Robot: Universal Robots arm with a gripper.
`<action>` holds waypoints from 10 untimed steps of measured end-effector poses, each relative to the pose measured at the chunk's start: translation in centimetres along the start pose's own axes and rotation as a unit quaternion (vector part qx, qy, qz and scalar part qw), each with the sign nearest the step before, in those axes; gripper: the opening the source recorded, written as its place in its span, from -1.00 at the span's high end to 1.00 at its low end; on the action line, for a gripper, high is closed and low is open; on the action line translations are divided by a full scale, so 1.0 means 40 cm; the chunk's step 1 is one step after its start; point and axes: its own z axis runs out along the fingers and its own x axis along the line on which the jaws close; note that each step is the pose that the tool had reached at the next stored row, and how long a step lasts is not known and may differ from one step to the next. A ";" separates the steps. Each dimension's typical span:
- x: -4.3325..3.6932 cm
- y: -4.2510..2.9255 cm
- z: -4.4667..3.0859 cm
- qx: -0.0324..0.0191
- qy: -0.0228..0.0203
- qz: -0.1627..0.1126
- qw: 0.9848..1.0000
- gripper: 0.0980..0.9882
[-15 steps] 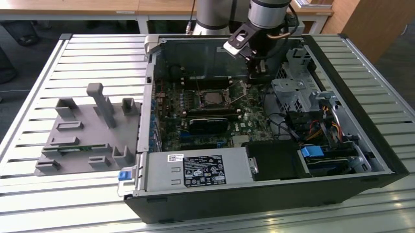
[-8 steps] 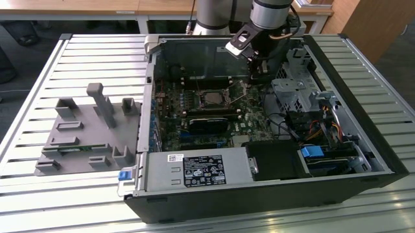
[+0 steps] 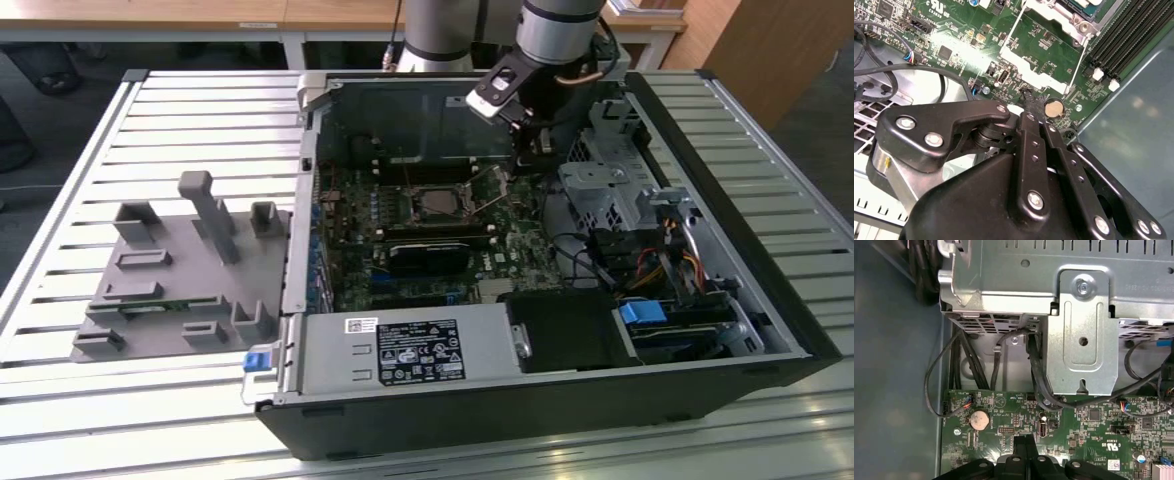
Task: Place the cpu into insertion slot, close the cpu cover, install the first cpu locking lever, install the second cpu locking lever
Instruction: 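Close the cpu cover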
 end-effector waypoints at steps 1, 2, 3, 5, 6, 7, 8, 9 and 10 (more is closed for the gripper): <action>0.000 0.000 0.002 0.000 0.000 0.000 1.000 0.98; 0.000 0.000 0.005 0.000 0.000 0.000 1.000 0.98; 0.000 0.000 0.007 0.000 0.000 0.000 1.000 0.98; 0.000 0.001 0.012 0.001 -0.001 0.000 1.000 0.98; 0.000 0.001 0.014 0.001 -0.001 0.000 1.000 0.98; 0.000 0.001 0.016 0.001 -0.001 0.000 1.000 0.98; 0.000 0.001 0.018 0.001 -0.001 0.000 1.000 0.98; 0.000 0.001 0.020 0.001 -0.001 0.000 1.000 0.98; 0.000 0.001 0.022 0.001 -0.001 0.000 1.000 0.98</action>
